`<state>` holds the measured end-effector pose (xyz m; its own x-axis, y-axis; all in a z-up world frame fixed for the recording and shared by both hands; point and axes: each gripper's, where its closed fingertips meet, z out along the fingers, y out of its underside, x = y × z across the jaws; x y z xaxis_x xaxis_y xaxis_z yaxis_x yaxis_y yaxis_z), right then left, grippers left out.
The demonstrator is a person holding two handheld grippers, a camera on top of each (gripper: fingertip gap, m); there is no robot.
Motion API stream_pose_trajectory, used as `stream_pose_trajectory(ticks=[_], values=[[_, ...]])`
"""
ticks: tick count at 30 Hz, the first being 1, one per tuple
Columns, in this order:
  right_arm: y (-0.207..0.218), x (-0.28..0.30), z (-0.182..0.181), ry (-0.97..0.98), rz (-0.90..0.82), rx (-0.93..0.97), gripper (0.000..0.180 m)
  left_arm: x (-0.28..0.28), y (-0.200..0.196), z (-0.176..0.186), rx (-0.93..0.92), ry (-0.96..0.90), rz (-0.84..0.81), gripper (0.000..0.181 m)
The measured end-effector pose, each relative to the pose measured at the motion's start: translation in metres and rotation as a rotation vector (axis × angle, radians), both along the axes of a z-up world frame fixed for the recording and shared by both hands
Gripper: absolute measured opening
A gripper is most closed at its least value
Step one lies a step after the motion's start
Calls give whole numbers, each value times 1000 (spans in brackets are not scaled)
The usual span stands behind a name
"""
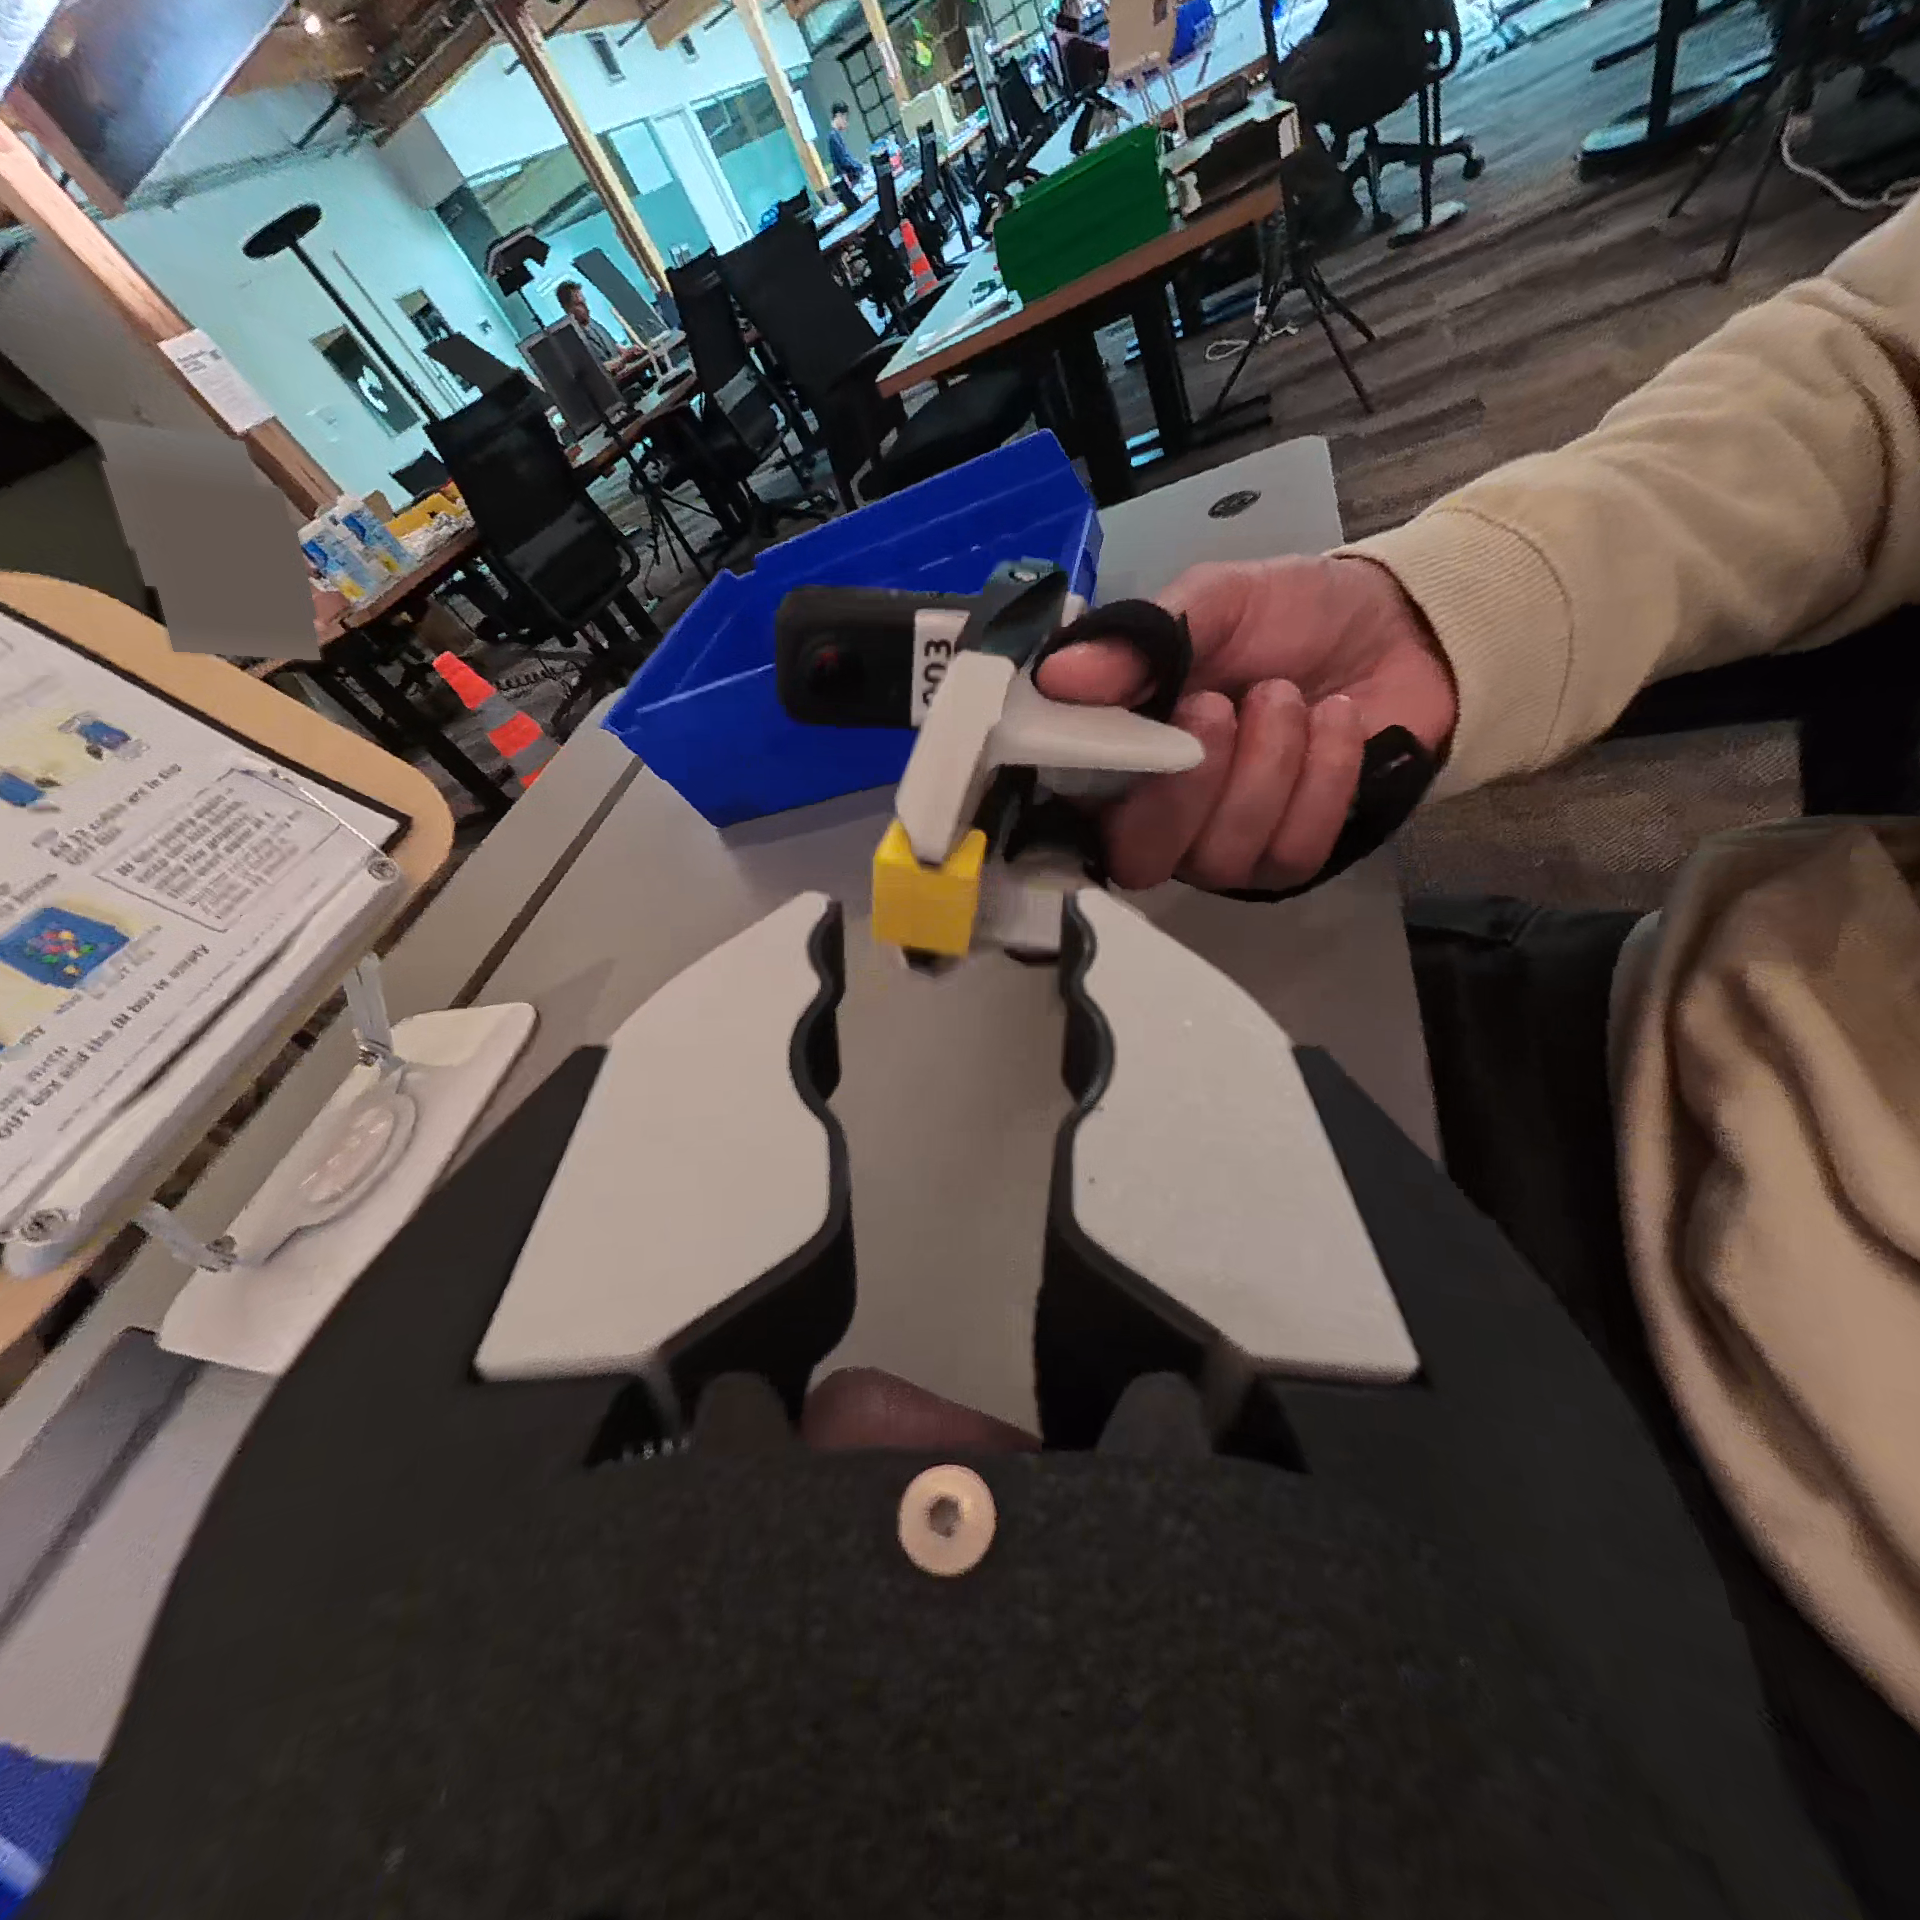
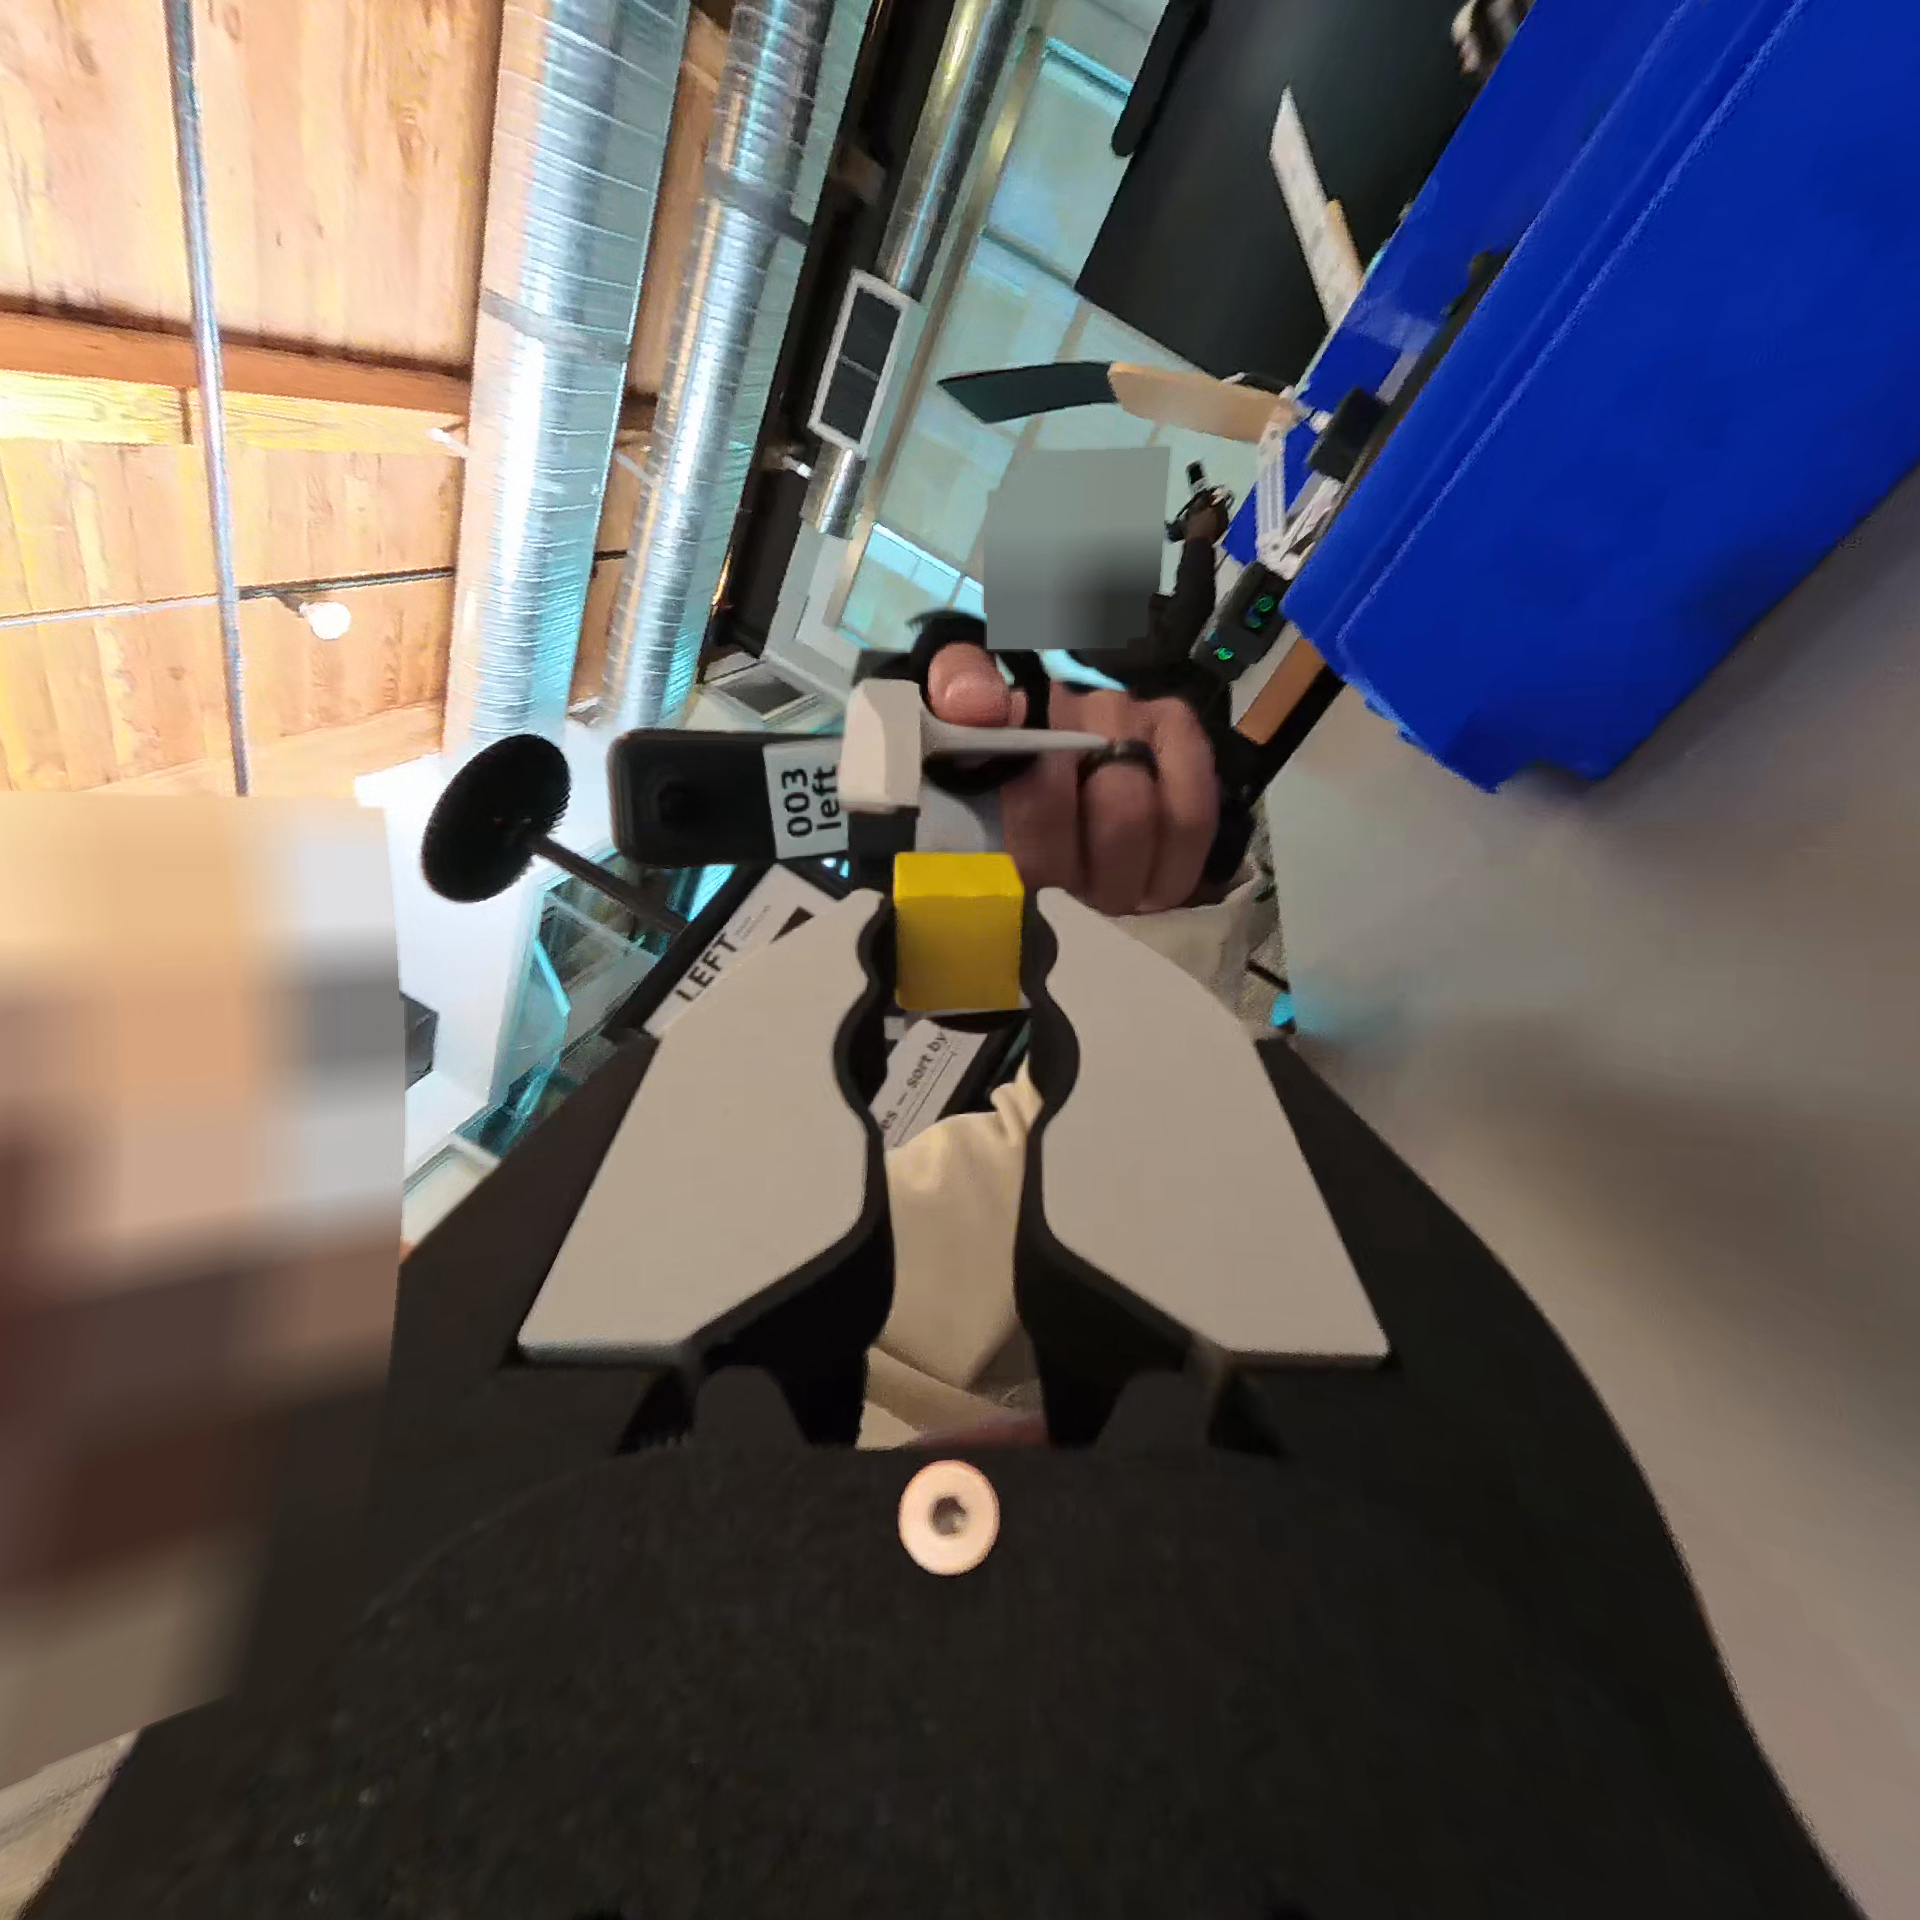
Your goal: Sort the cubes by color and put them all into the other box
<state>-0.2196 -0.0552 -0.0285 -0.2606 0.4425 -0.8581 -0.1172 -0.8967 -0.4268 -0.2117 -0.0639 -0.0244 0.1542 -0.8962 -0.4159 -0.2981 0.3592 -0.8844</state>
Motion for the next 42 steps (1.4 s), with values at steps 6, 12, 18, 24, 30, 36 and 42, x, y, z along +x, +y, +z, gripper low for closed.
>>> stream_pose_trajectory(ticks=[6, 12, 18, 24, 30, 36, 42], values=[[-3, 89, -7, -186, -219, 192, 23, -19, -29, -36, -320, -137, 156, 47], [74, 288, 2, -924, -737, 542, 22, -24, -87, -35, -639, -322, -47, 43], [113, 348, -91, -1446, -244, 566, 23, -25, -88, -31, -636, -330, -65, 40], [100, 327, -140, -1562, 199, 474, 23, -24, -89, -41, -613, -276, -46, 40], [89, 318, -151, -1567, 331, 427, 23, -26, -90, -46, -589, -256, -29, 41], [93, 327, -135, -1571, 202, 455, 39, -27, -87, -49, -577, -242, -12, 43], [89, 295, -30, -1325, -543, 728, 35, -43, -60, -46, -528, -231, 182, 43]])
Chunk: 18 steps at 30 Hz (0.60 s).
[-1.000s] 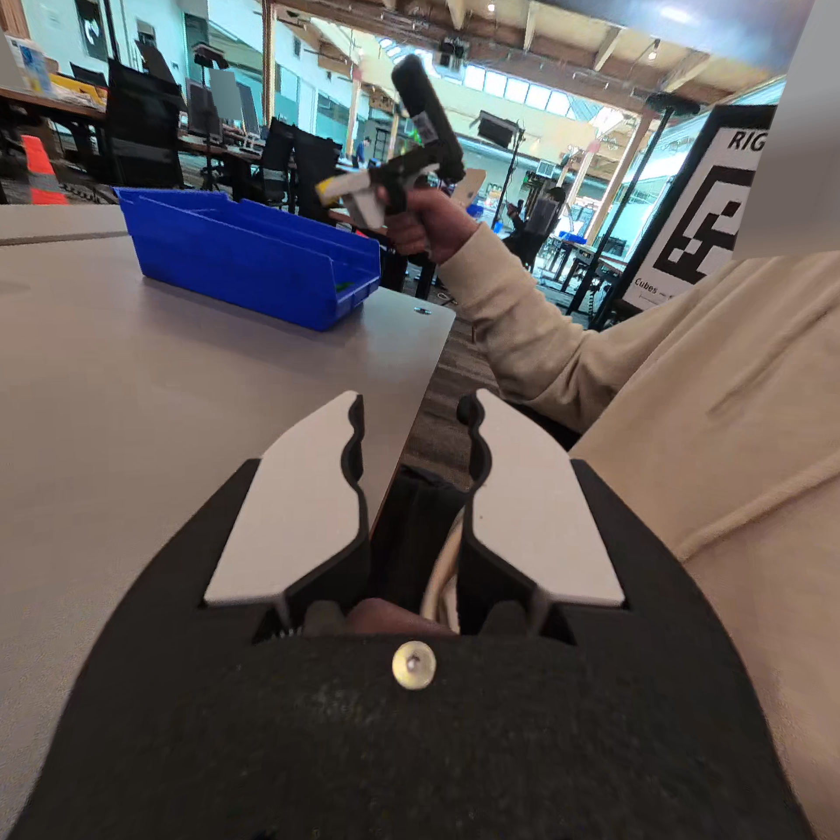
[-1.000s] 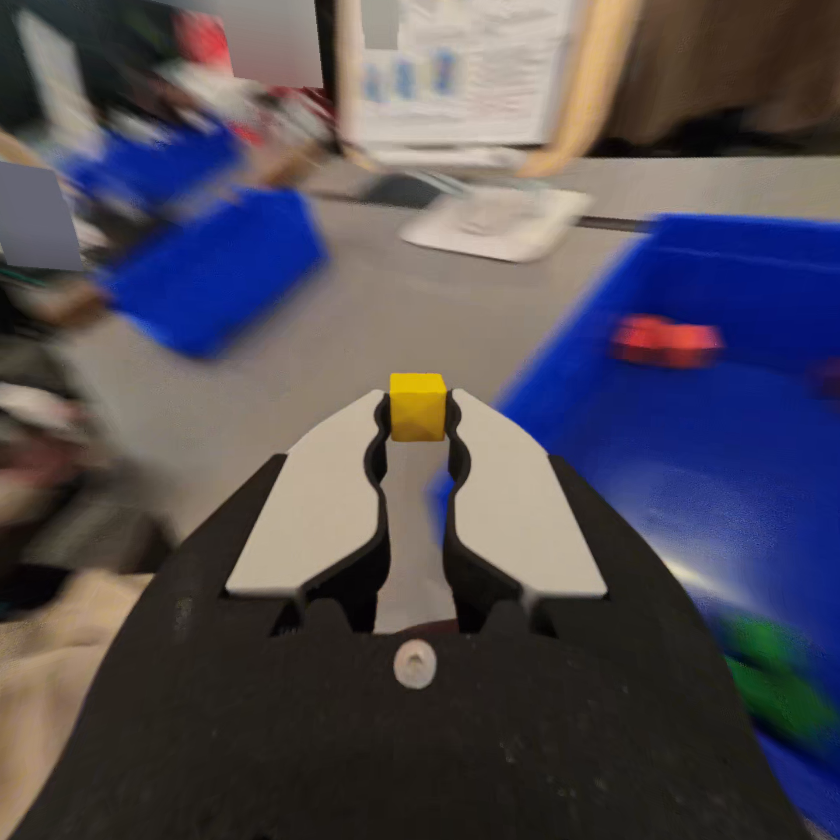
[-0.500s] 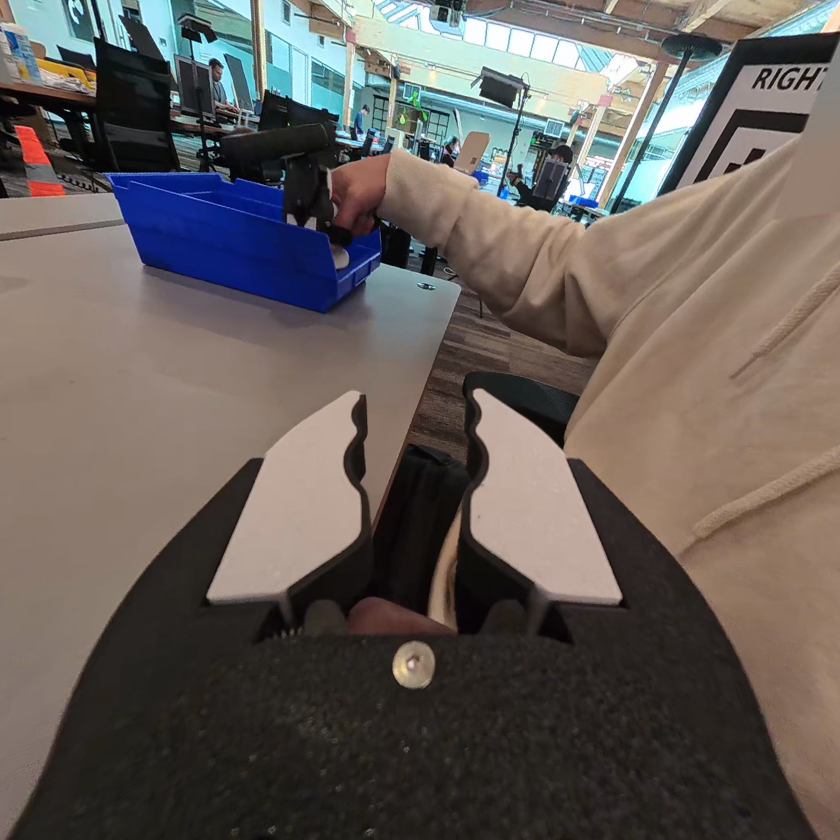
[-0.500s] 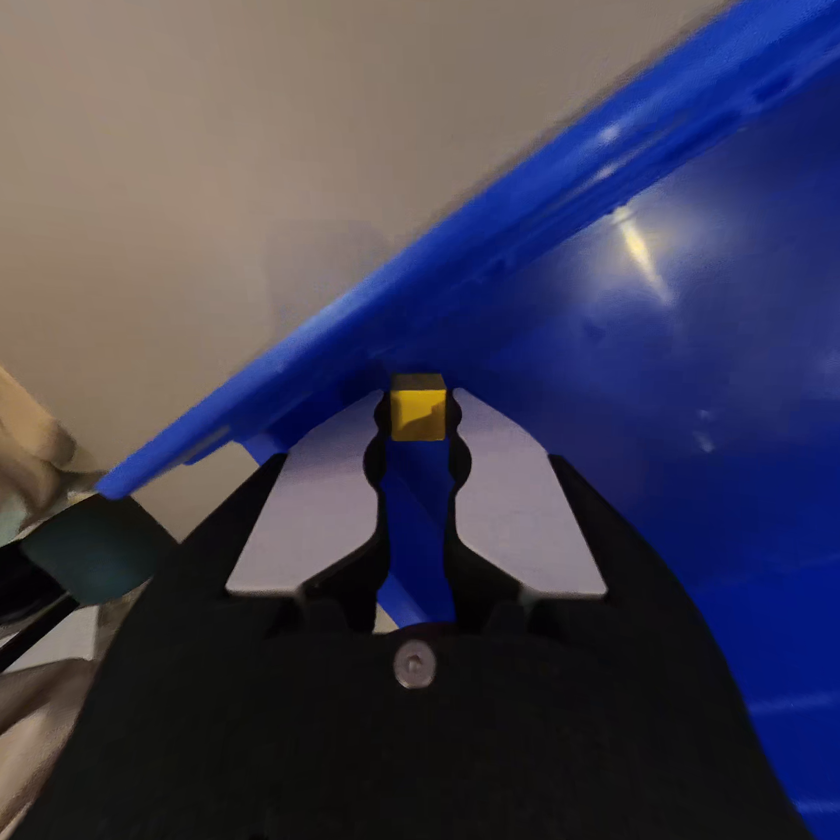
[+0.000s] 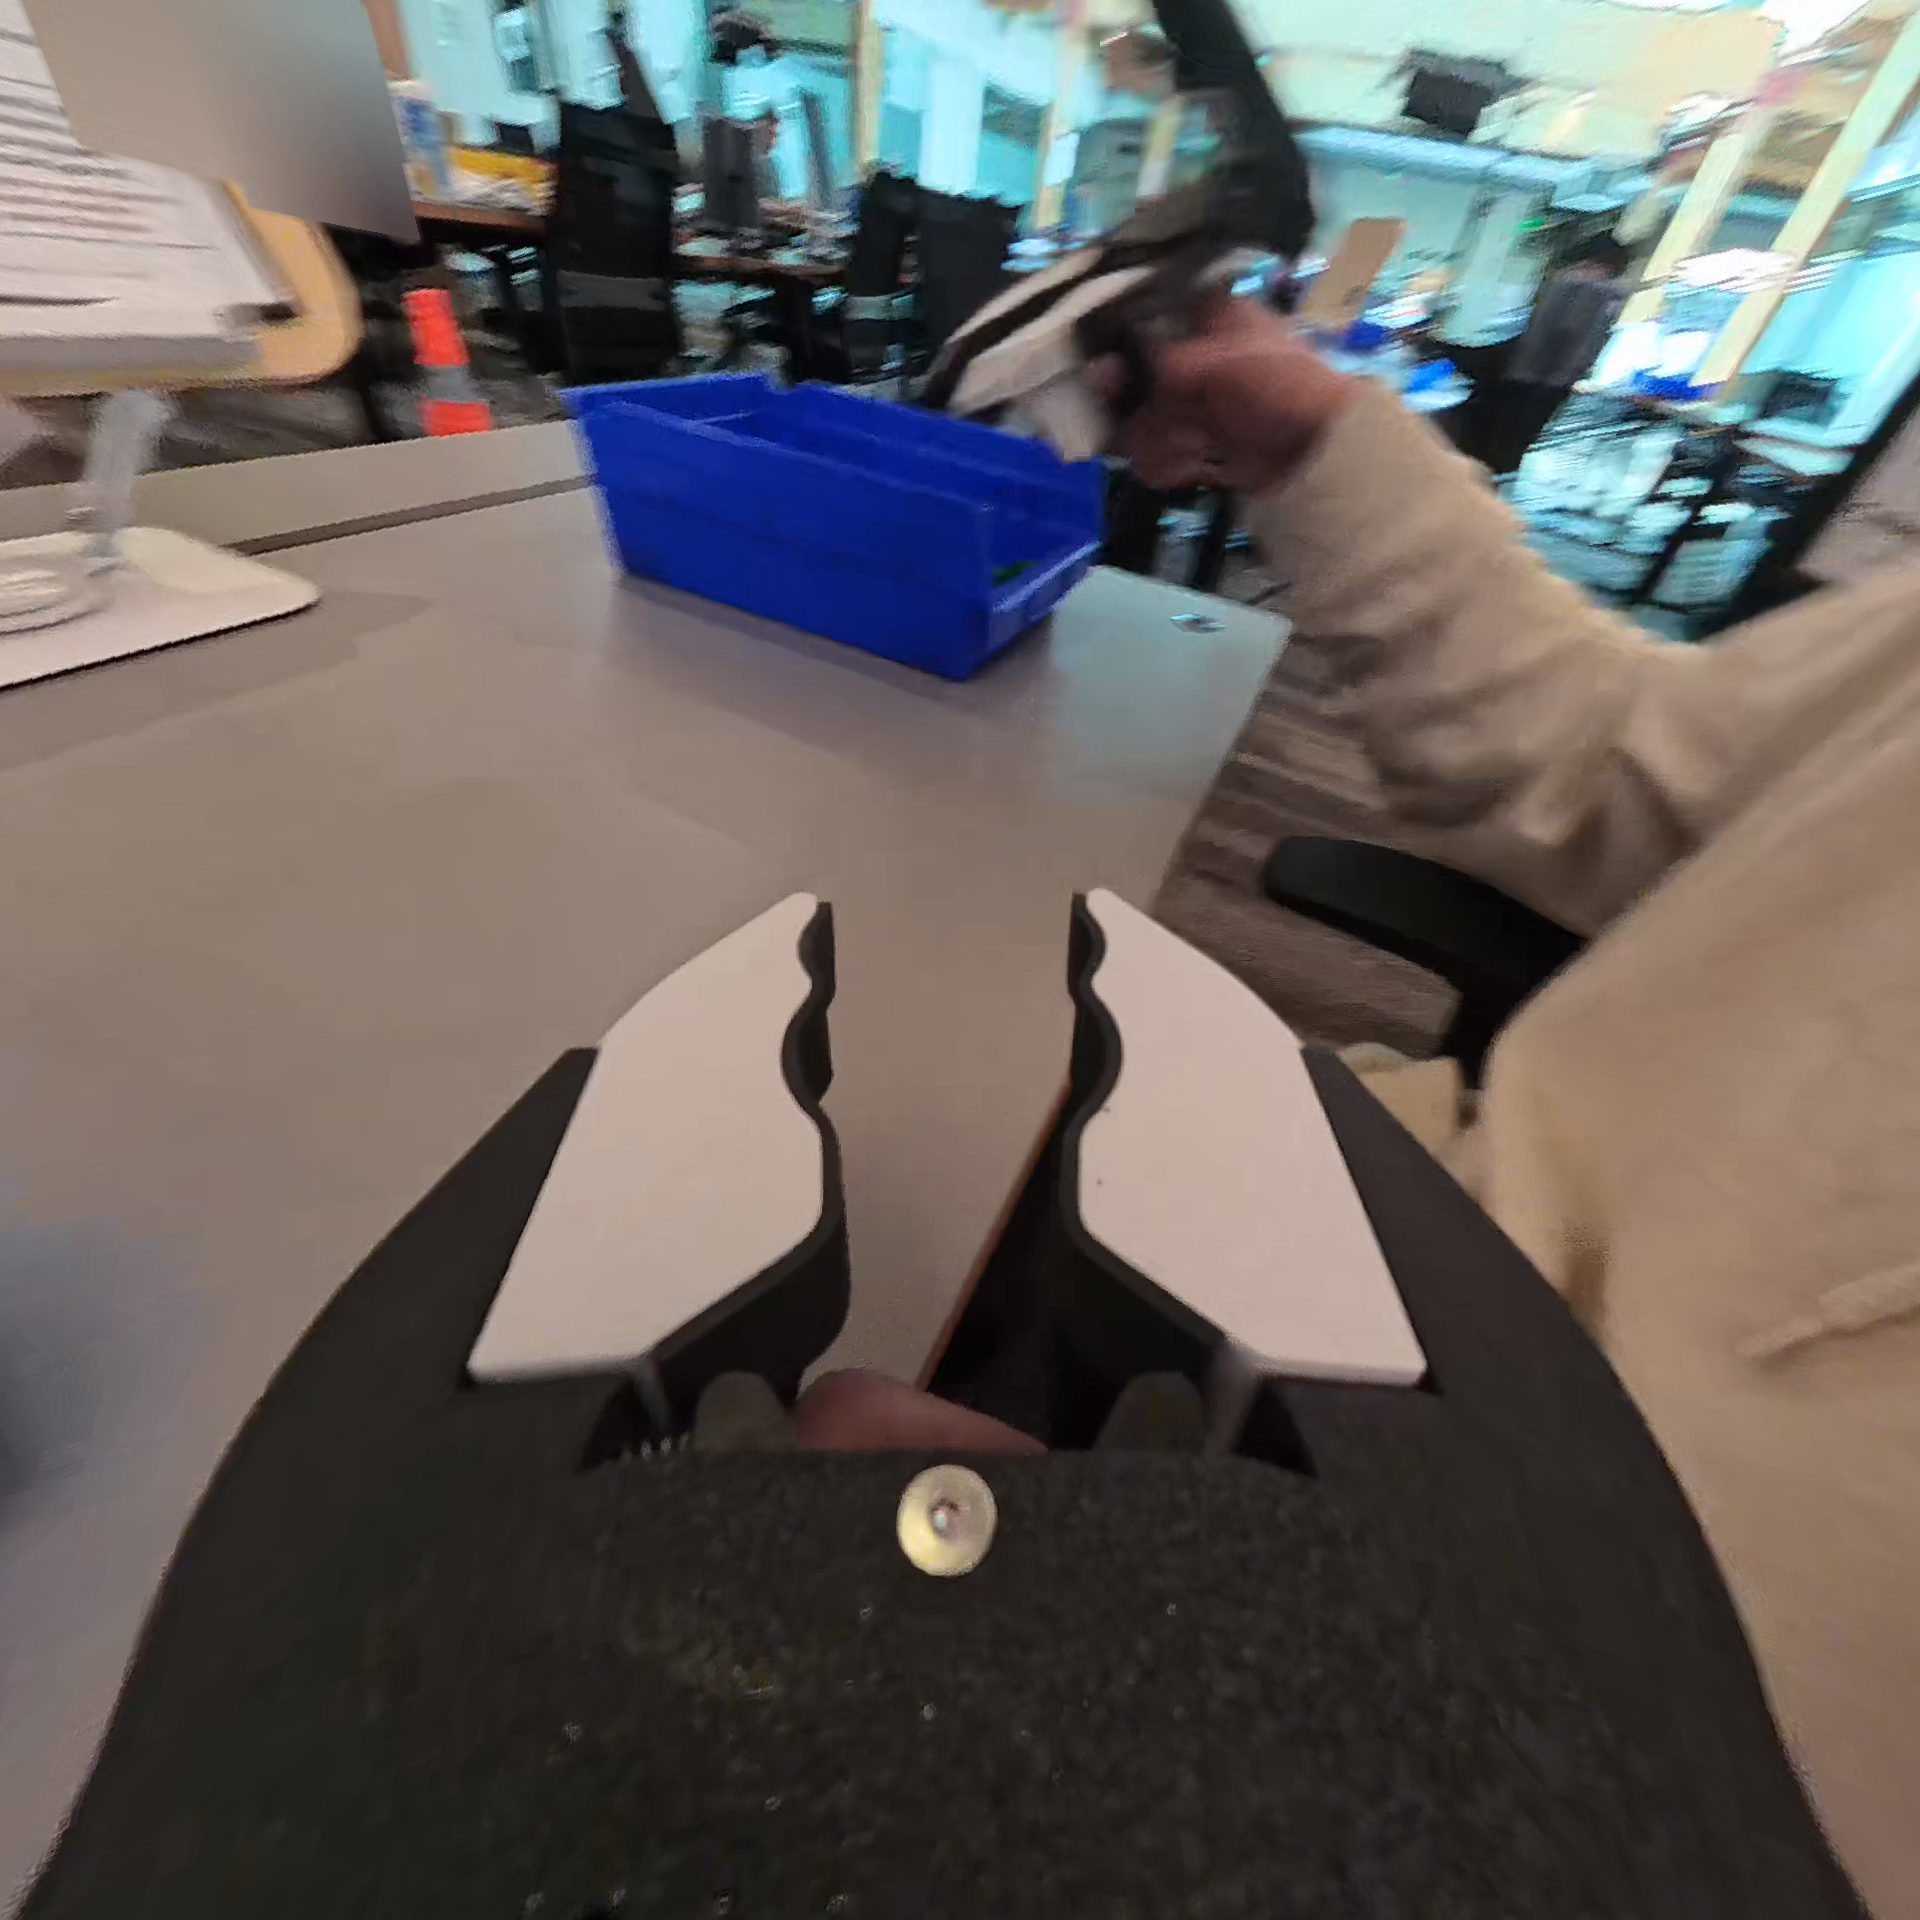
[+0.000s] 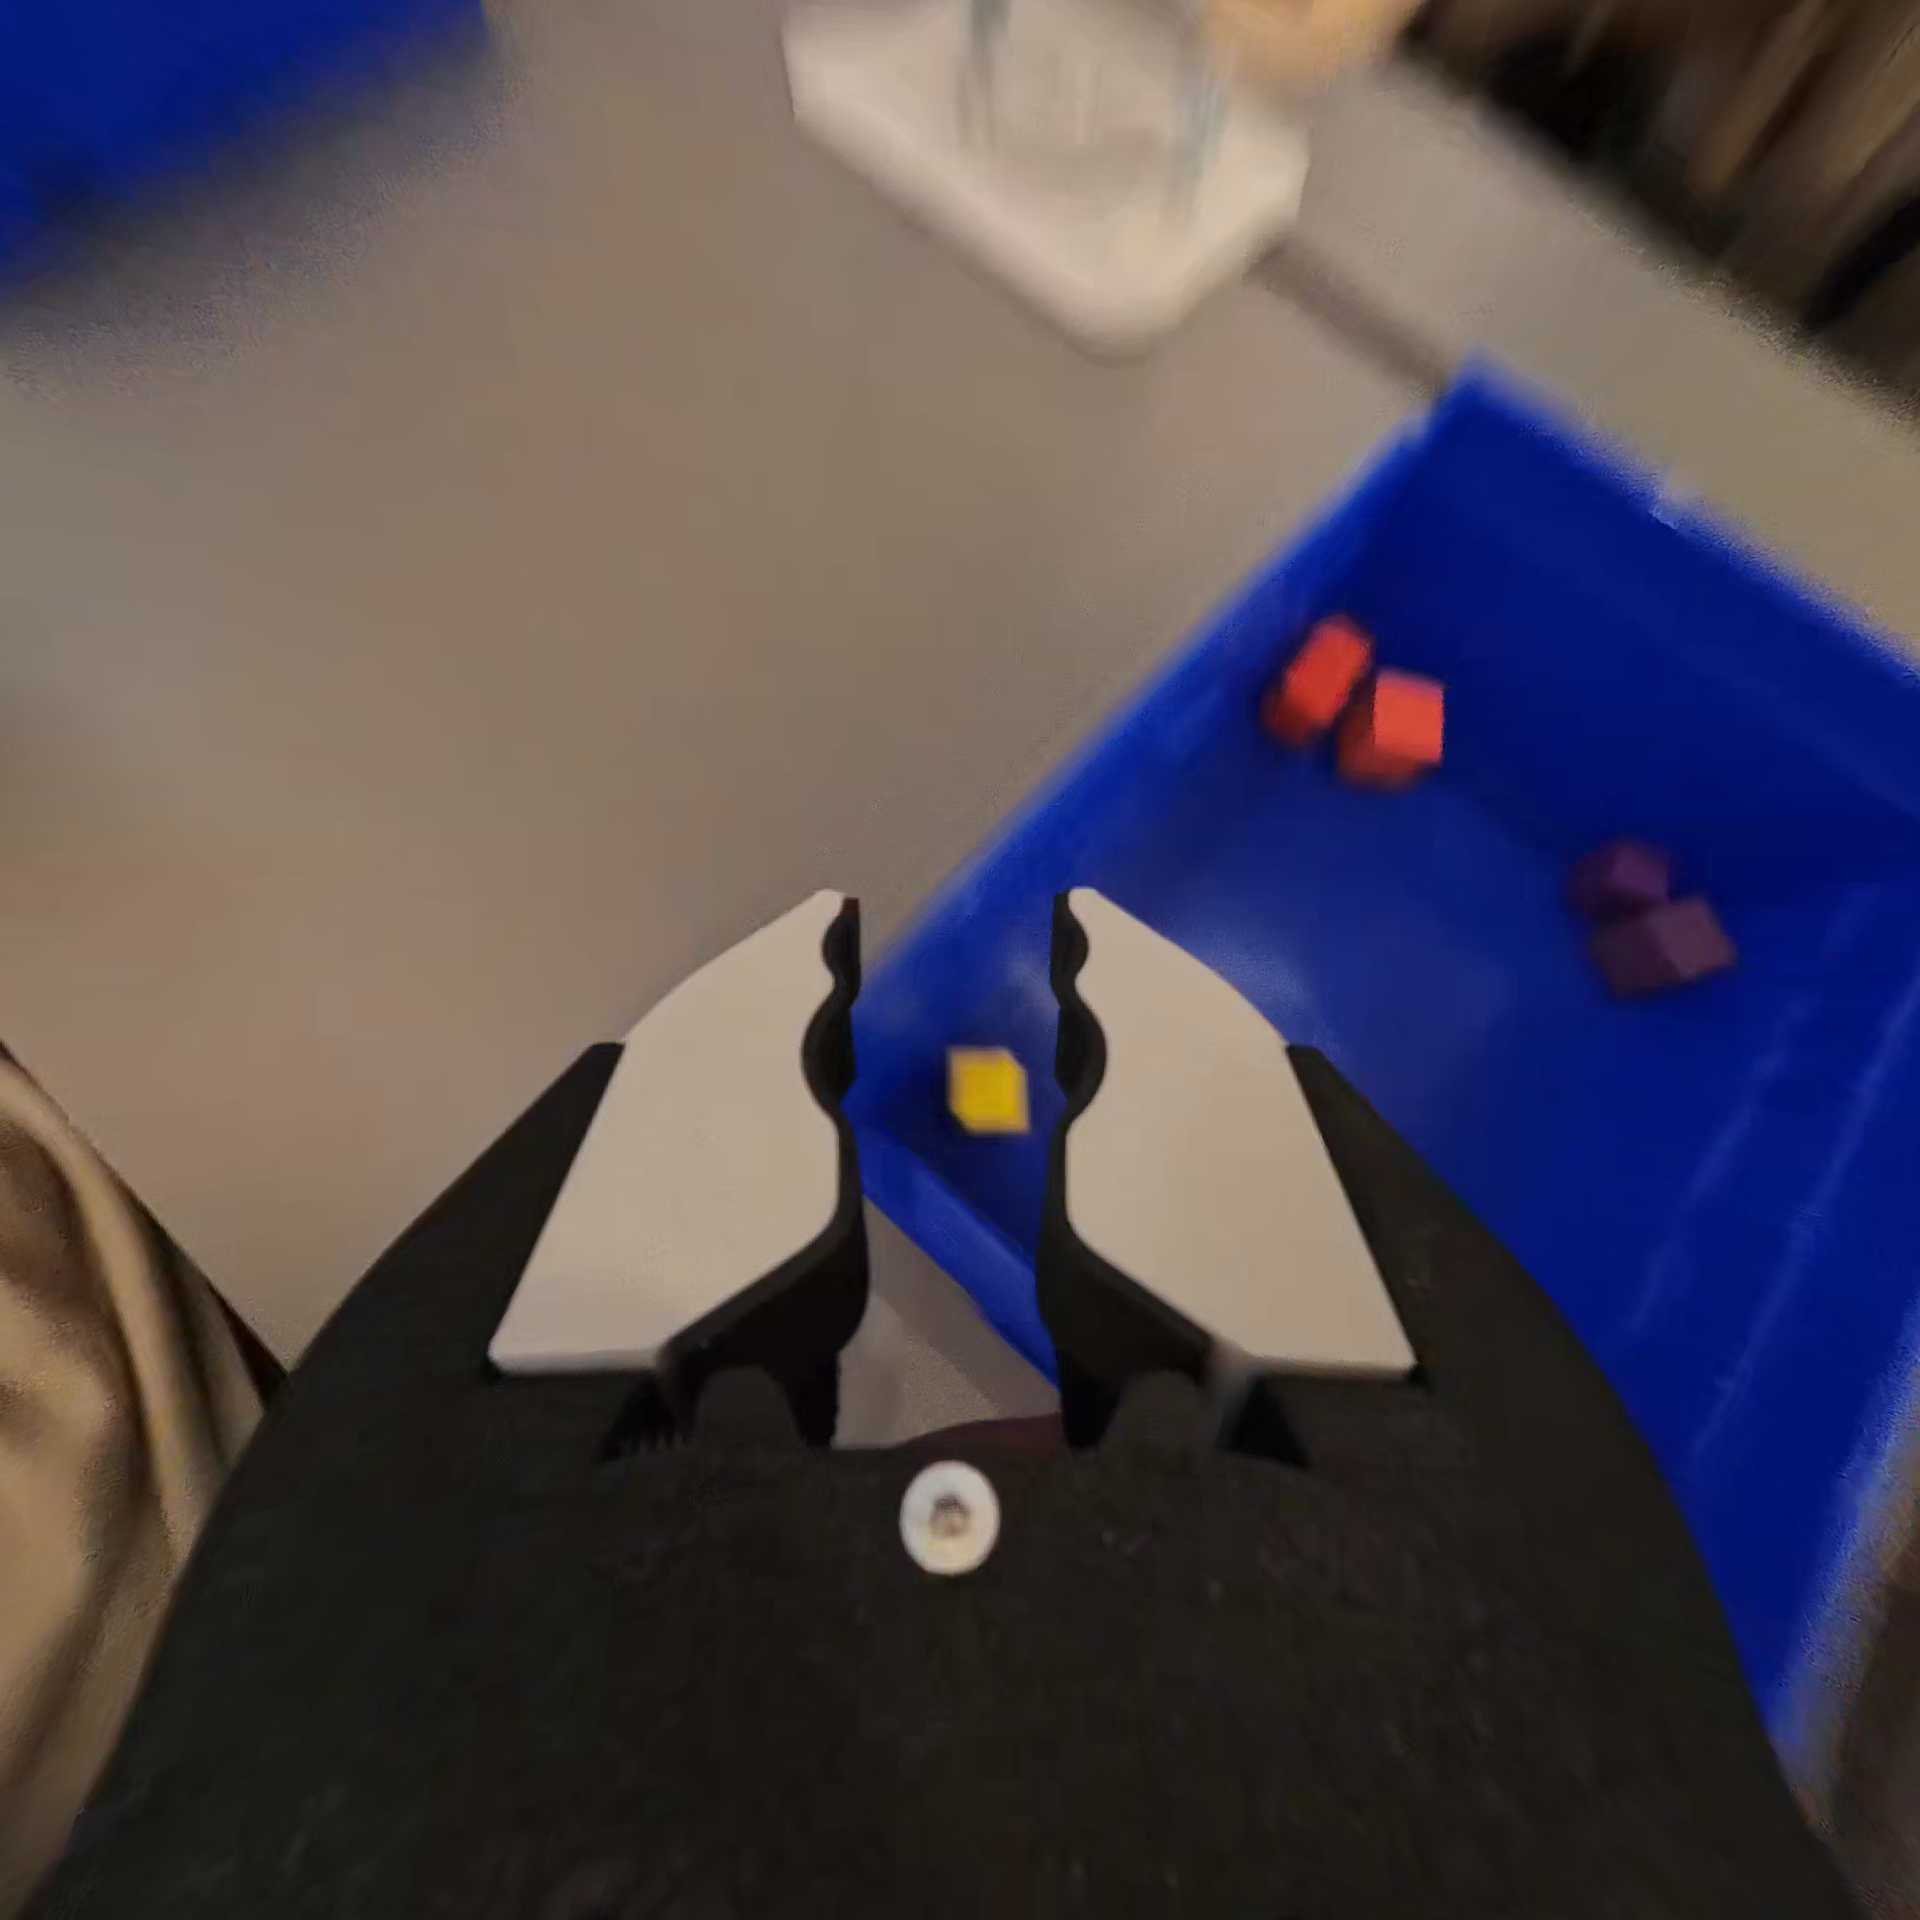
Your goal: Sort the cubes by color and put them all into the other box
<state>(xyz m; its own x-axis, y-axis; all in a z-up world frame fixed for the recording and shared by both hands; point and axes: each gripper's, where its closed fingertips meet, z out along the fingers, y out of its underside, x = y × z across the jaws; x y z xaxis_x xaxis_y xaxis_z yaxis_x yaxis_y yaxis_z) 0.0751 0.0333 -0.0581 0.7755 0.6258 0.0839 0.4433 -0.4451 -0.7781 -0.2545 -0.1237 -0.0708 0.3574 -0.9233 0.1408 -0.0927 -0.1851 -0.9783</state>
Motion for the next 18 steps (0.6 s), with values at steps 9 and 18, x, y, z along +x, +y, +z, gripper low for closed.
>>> stream_pose_trajectory(ticks=[9, 18], values=[[-121, -169, -7, 640, 236, 149, 38, -98, 68, -12, 92, 473, 509, 37], [-127, -189, -31, 585, 300, 97, 36, -179, 158, -23, 132, 1062, 206, 45]])
